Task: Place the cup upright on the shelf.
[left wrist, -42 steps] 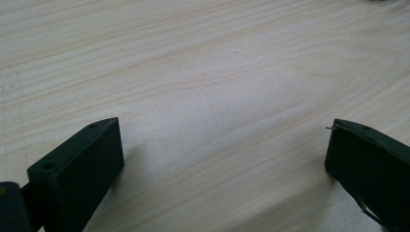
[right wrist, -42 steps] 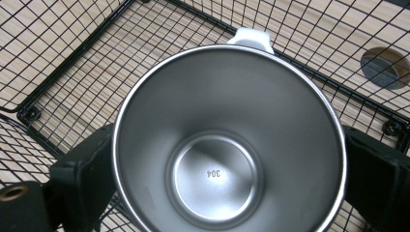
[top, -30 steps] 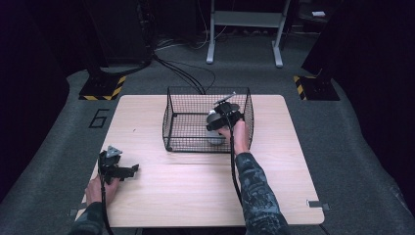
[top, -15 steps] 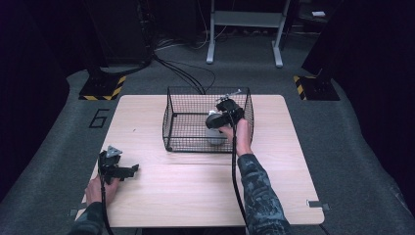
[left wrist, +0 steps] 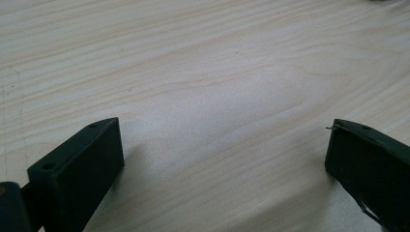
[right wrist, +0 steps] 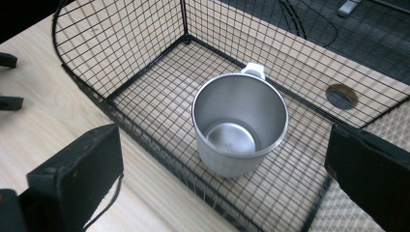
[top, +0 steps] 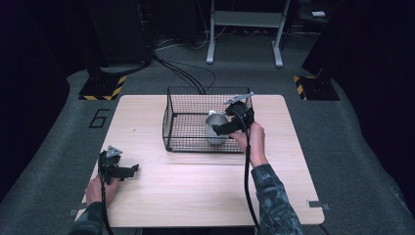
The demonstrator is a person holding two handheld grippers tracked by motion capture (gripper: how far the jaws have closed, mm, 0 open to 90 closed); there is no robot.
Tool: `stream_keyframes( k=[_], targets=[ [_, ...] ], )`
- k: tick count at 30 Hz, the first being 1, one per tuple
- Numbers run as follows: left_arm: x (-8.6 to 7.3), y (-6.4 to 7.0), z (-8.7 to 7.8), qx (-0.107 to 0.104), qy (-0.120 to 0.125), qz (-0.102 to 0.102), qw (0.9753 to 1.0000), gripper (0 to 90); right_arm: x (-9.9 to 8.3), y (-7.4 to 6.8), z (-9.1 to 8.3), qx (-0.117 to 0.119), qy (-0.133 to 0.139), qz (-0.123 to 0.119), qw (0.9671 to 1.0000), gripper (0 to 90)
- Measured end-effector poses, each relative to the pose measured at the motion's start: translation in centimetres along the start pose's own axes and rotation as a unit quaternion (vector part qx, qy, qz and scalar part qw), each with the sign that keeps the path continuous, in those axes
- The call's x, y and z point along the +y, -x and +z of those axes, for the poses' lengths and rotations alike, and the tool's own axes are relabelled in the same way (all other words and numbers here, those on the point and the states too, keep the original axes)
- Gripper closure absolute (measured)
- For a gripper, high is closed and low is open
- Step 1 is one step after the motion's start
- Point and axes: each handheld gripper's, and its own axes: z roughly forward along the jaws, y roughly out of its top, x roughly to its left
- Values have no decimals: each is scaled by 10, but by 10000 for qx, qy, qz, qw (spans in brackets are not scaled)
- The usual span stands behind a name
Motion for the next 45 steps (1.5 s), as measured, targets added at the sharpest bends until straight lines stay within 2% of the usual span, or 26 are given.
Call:
stream_keyframes(
  k=[3,8,13,14,15,19,20,21,22,23,27,28,29,30,34,35,40,42,45],
  targets=[
    [0,-1,0,7,-11,44,10000,3,-9,-1,-16,12,14,-10,10000,0],
    [0,-1,0,11,-5,39,10000,3,-29,1,-42,-156,87,-64,9998,0],
    [0,-1,0,14,-7,44,10000,3,-54,6,-64,-355,99,3,9993,0],
    [0,-1,0,13,-7,43,10000,3,-62,7,-70,-432,115,91,9990,0],
    [0,-1,0,10,-9,49,10000,3,-66,9,-72,-498,128,71,9987,0],
    [0,-1,0,11,-8,39,10000,3,-93,20,-85,-718,179,238,9970,0],
    [0,-1,0,11,-8,40,10000,4,-99,22,-88,-790,172,350,9961,0],
    [0,-1,0,11,-9,46,10000,3,-105,24,-89,-829,199,326,9958,0],
    [0,-1,0,11,-10,44,10000,3,-119,30,-91,-977,156,420,9942,0],
    [0,-1,0,9,-17,40,10000,3,-119,30,-91,-977,156,420,9942,0],
    [0,-1,-1,18,-28,53,10000,3,-159,46,-90,-1125,140,709,9910,0],
    [0,-1,-1,25,-29,52,10000,3,-177,51,-87,-1212,67,887,9886,0],
    [0,-1,-1,25,-29,52,10000,3,-177,51,-87,-1212,67,887,9886,0],
    [0,-1,-1,26,-31,55,10000,3,-184,53,-86,-1207,63,990,9877,0],
    [0,0,0,29,3,13,10000,3,-225,64,-76,-1356,-69,1274,9825,0],
    [0,0,0,30,5,10,10000,3,-225,64,-76,-1356,-69,1274,9825,0],
    [0,0,0,29,4,12,10000,3,-255,70,-65,-1470,-39,1314,9804,0],
    [0,0,0,30,0,15,10000,3,-264,74,-60,-1441,-40,1440,9790,0],
    [0,0,0,29,4,13,10000,3,-274,79,-50,-1520,-217,1445,9775,0]
  ],
)
